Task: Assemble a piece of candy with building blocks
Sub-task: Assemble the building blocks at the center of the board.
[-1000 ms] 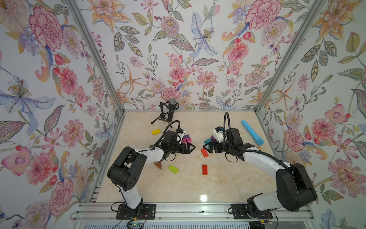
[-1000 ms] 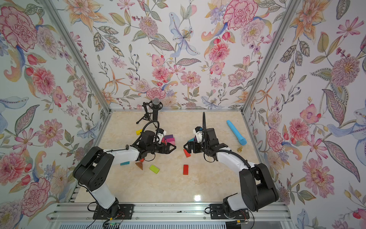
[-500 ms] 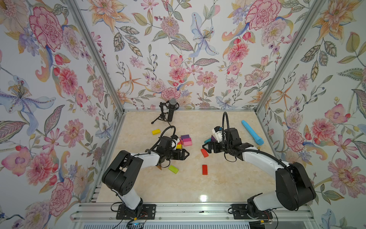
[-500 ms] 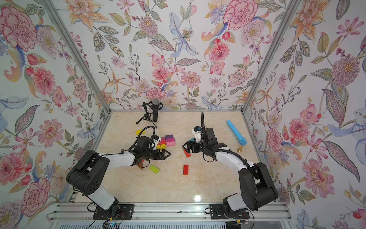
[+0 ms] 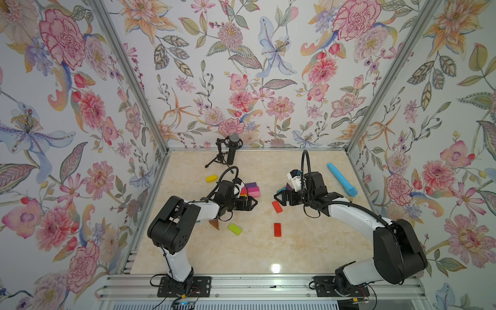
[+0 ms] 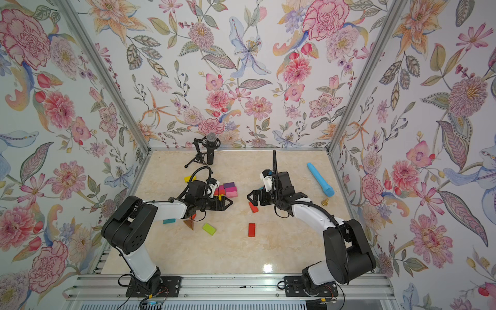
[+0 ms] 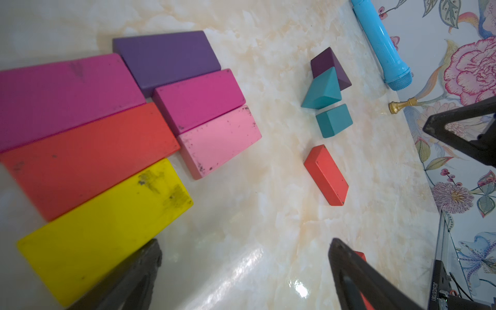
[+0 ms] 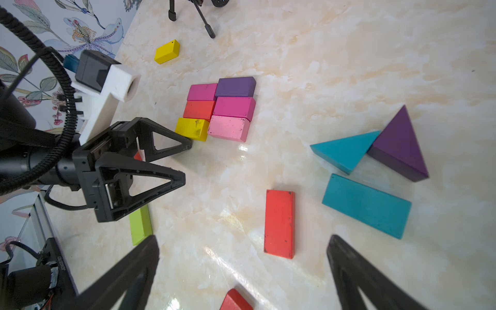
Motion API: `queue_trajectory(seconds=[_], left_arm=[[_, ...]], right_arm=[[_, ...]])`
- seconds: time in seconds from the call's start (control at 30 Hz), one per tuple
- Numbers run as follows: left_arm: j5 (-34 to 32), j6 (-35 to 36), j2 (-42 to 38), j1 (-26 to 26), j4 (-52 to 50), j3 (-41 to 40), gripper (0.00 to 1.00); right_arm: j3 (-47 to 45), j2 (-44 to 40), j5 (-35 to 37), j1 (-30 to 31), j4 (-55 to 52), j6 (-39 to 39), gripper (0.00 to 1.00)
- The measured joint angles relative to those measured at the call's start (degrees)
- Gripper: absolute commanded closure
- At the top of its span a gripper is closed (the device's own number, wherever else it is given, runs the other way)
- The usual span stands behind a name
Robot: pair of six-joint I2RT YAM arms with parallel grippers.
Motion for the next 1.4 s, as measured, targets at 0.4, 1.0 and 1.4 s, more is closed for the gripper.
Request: queue_trajectory(seconds=[0.4,1.0,1.4], left_arm=[[0.09,0.31,1.01,0.37,0.55,0.98,0.01],[-13.99,-22.32,-14.1,3.04,18.05,-14.53,0.01],[-32.83,-40.52,-1.9,1.64,41.46,-18.47,0.01]], right_arm=[[0.35,0.46,0.0,0.42,0.0,0.0,0.0],[2.25,1.05,0.35,1.92,-0.46,-0.94,0.0],[2.93,1.05,-0.28,2.08,-0.48,-1.92,0.0]])
